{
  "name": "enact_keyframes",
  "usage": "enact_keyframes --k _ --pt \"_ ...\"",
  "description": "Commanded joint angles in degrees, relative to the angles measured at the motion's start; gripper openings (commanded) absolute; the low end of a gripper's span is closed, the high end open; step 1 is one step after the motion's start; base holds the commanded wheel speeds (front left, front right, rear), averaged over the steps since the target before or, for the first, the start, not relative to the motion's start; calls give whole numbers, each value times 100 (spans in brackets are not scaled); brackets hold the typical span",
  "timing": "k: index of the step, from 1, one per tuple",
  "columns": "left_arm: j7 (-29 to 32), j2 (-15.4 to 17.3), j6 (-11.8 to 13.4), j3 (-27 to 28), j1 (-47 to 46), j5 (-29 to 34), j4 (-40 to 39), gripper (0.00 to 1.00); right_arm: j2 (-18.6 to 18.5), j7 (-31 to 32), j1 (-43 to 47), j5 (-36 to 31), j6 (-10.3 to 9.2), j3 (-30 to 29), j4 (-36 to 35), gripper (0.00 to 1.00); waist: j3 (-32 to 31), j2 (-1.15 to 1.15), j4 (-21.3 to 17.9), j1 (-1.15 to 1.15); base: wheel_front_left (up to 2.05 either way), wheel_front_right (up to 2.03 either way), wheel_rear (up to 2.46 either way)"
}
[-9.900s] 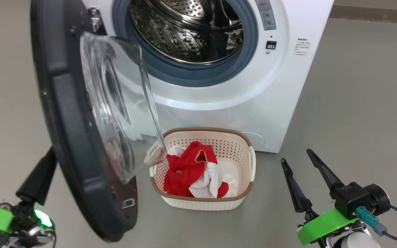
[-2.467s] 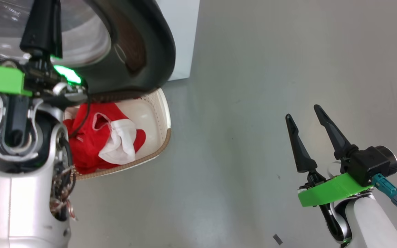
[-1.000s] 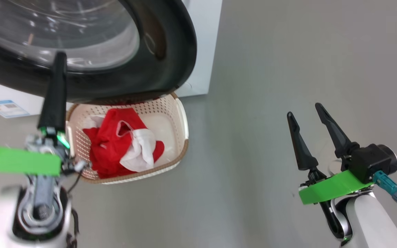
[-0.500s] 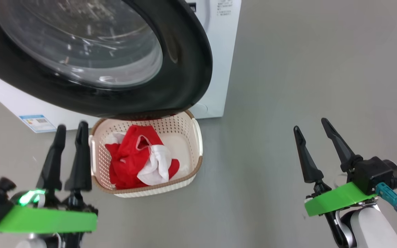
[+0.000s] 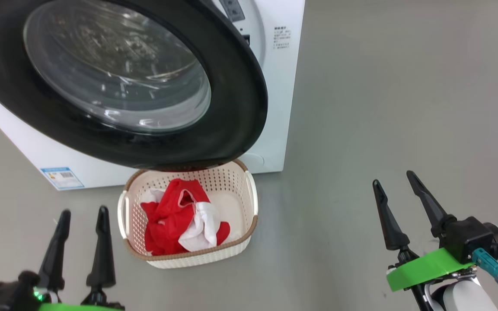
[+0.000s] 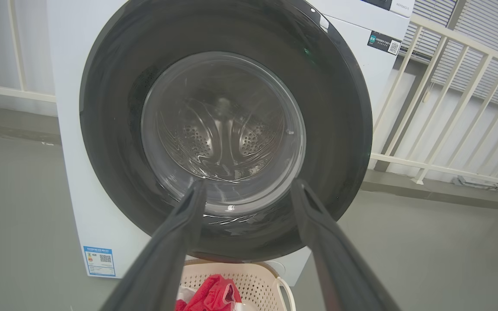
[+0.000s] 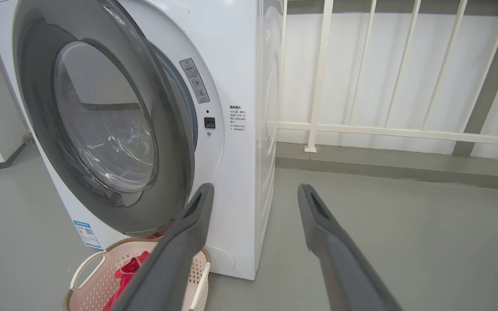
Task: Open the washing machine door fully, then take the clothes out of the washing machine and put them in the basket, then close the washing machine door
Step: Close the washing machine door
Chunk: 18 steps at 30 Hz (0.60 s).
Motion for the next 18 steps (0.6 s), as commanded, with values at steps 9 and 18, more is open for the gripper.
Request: enact_keyframes --k 9,18 --pt "-69 -78 41 459 453 485 66 100 -15 -37 210 -188 26 101 -265 100 -343 0 26 0 0 0 0" --pt "-69 -101 88 424 675 883 218 100 -15 -37 388 -180 26 114 -294 100 -520 0 60 0 0 0 0"
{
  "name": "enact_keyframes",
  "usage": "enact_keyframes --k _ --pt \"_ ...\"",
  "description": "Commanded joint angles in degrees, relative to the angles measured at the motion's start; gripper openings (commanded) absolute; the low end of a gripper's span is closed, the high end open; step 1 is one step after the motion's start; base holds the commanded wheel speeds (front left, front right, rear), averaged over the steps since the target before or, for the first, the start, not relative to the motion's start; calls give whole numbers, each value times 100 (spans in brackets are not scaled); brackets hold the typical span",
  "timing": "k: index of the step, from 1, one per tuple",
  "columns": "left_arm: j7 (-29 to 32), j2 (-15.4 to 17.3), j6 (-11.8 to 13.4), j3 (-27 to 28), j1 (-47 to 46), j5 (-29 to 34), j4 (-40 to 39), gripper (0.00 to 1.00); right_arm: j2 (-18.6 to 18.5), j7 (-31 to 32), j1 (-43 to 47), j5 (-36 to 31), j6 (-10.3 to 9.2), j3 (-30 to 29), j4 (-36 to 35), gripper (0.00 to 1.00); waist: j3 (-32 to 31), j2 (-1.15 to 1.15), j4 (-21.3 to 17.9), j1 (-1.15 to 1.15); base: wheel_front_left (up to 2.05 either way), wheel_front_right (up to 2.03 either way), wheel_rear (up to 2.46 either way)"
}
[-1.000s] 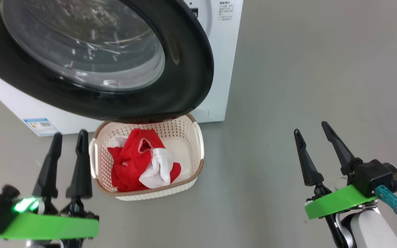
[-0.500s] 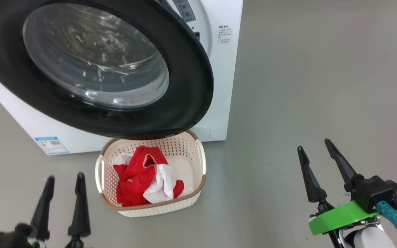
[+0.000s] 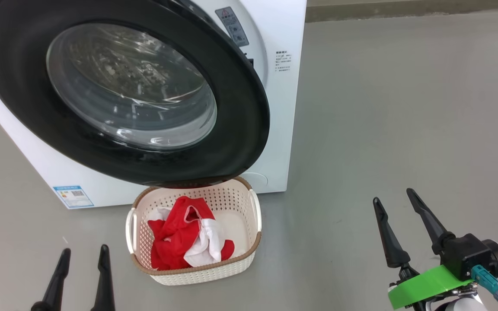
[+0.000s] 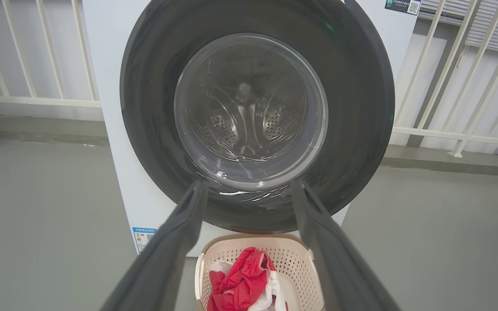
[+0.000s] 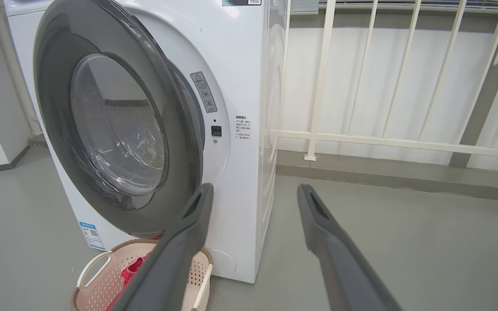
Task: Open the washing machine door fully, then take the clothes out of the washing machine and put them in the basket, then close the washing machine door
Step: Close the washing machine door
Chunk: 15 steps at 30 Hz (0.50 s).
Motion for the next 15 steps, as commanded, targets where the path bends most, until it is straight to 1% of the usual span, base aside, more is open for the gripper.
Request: enact_keyframes --k 1,8,14,15 --pt "-68 81 48 190 -73 90 -102 100 -19 -37 -41 -47 26 137 -159 100 -22 0 7 0 0 0 0" --pt "-68 32 26 149 -52 93 -51 100 -19 -37 -27 -50 26 126 -172 100 -67 0 28 0 0 0 0" --pt "-69 70 43 57 -69 205 -30 100 -19 -37 -91 48 26 205 -74 100 -41 0 71 0 0 0 0" --pt "-69 67 42 45 -75 208 -34 100 -19 -37 -124 42 26 209 -51 86 -31 0 83 0 0 0 0"
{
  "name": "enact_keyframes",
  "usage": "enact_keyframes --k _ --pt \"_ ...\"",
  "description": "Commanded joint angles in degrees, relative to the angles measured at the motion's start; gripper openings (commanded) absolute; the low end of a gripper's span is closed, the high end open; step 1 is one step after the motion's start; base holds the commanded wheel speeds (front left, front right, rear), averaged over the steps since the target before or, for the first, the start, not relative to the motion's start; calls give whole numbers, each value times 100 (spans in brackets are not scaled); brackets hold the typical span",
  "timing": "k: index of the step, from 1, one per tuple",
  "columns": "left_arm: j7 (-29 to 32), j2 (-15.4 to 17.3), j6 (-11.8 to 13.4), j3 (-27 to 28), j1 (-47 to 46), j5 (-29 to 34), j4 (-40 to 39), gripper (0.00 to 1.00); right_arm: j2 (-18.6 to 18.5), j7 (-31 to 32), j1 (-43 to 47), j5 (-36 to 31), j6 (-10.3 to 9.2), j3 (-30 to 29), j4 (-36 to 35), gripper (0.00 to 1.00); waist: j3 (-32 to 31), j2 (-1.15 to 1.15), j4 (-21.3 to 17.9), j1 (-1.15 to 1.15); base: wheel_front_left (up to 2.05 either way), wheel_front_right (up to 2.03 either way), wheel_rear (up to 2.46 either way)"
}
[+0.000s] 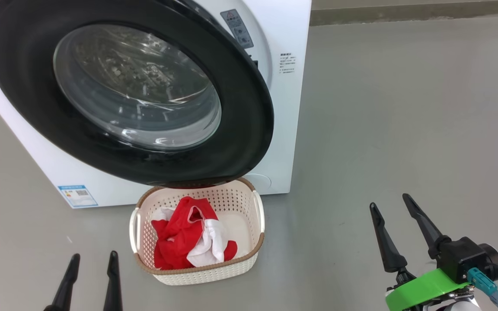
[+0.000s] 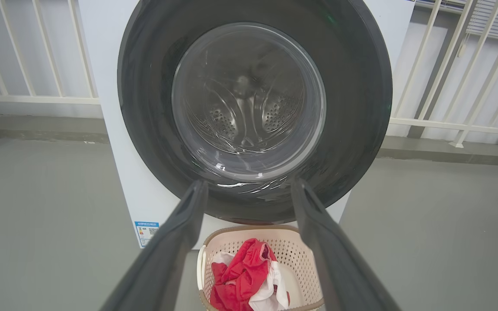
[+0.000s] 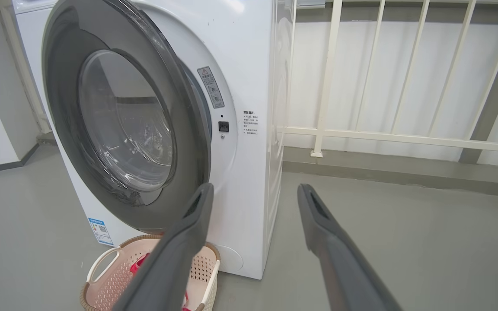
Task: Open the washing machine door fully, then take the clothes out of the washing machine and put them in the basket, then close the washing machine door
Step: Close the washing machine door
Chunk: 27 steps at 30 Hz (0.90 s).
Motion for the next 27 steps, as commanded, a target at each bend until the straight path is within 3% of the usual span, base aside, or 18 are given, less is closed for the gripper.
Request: enact_keyframes --k 1,2,5,27 --pt "-70 81 38 167 -139 63 -127 100 -21 -37 -218 -9 26 145 -87 60 21 0 29 0 0 0 0" --pt "-70 76 35 157 -145 61 -136 100 -21 -37 -260 -11 26 160 -49 42 33 0 44 0 0 0 0" --pt "-70 69 29 122 -190 78 -178 100 -21 -37 -437 15 26 211 66 0 100 0 114 0 0 0 0" --pt "-55 -122 -116 -321 -769 162 -355 100 -21 -37 -2756 20 26 1127 1503 0 876 0 843 0 0 0 0"
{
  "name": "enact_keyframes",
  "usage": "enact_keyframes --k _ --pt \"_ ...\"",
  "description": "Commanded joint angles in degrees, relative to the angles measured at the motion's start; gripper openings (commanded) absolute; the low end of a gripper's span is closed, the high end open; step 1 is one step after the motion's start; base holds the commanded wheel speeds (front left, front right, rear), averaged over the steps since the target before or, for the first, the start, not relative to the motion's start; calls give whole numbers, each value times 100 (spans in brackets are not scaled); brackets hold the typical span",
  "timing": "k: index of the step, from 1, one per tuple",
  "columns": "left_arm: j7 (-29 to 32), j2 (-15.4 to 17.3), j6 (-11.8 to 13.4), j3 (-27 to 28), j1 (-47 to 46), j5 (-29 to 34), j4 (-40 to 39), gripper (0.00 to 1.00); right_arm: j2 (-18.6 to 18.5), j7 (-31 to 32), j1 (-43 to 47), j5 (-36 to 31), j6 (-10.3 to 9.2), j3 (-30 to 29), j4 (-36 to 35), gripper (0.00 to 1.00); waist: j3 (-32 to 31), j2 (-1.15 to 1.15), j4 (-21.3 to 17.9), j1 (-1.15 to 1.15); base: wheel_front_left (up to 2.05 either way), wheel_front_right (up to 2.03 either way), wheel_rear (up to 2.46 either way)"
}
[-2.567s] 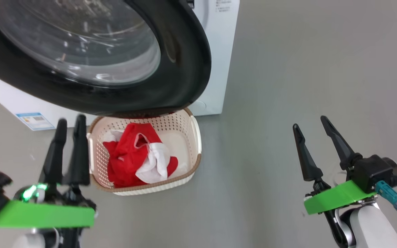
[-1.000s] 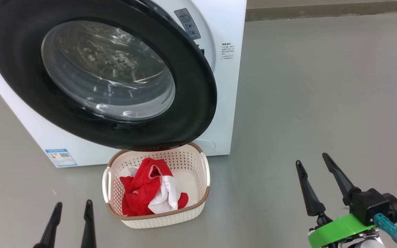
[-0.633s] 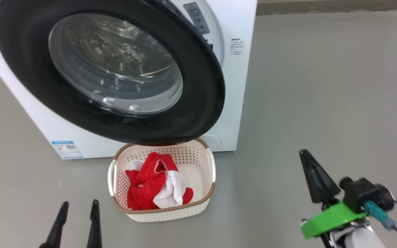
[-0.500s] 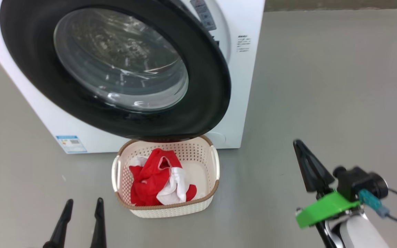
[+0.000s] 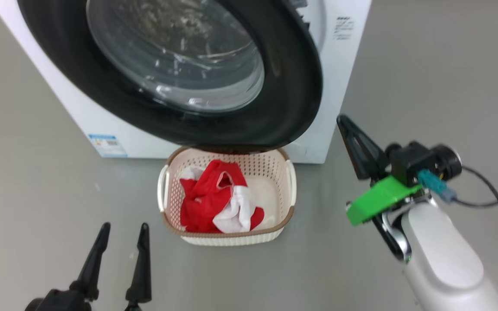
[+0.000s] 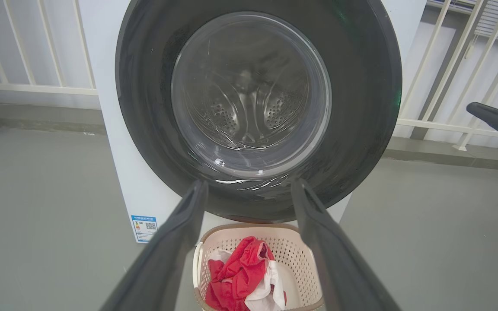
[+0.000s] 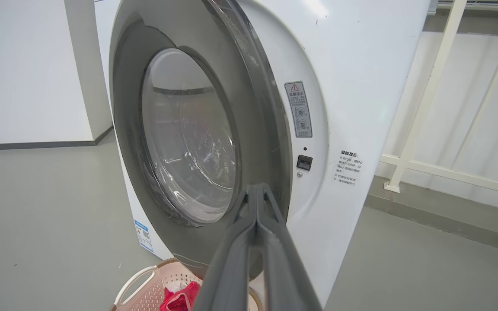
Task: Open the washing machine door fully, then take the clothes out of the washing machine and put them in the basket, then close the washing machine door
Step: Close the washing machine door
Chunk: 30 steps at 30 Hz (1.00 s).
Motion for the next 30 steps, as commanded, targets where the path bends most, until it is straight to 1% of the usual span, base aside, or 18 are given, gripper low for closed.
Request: enact_keyframes --k 1,8,13,18,30 --pt "-56 28 -46 157 -254 47 -140 100 28 -37 -248 -61 26 137 -57 0 200 0 171 0 0 0 0" --pt "-59 -17 -114 55 -500 51 -92 100 28 -37 -940 -186 26 231 461 0 579 0 435 0 0 0 0" --pt "-62 -64 -176 4 -656 48 -44 100 28 -37 -1275 -280 26 158 670 0 809 0 606 0 0 0 0" --pt "-66 -103 -231 -28 -781 63 9 100 24 -37 -1595 -367 26 45 796 0 1017 0 712 0 0 0 0" --pt "-69 -238 -356 -68 -1016 94 65 100 -8 -37 -2268 -569 26 -283 940 0 1445 0 832 0 0 0 0"
